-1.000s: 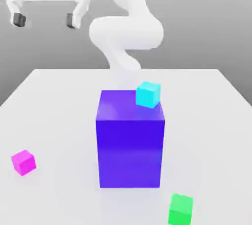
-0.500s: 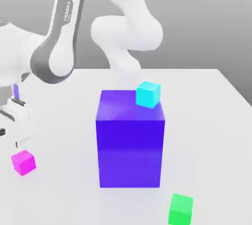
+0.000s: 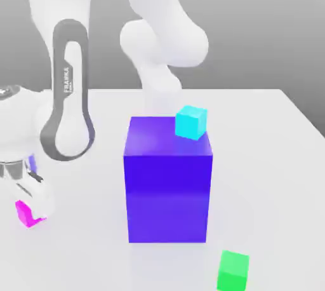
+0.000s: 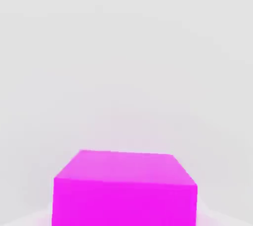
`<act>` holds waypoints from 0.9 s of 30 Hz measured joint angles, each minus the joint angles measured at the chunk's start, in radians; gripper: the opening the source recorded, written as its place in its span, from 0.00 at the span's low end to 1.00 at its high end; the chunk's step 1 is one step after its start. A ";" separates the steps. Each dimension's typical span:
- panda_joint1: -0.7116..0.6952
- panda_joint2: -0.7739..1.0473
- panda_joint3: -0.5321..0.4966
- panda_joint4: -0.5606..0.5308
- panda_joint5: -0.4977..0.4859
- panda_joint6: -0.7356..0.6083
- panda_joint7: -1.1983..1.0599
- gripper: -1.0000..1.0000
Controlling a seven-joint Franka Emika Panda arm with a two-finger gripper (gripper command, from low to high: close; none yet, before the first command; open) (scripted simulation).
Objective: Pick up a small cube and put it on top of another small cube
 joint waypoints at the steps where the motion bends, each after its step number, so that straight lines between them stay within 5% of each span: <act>1: 0.018 -0.033 -0.024 -0.008 -0.025 -0.025 0.019 0.00; 4: 0.062 -0.133 -0.070 -0.027 -0.115 -0.102 0.090 0.00; 18: 0.509 -0.180 0.273 0.098 -0.275 -0.266 0.386 0.00; 22: 0.629 -0.067 0.330 0.156 -0.339 -0.210 0.471 0.00; 23: 0.646 -0.028 0.327 0.164 -0.354 -0.179 0.484 1.00; 27: 0.646 -0.028 0.327 0.164 -0.354 -0.179 0.484 1.00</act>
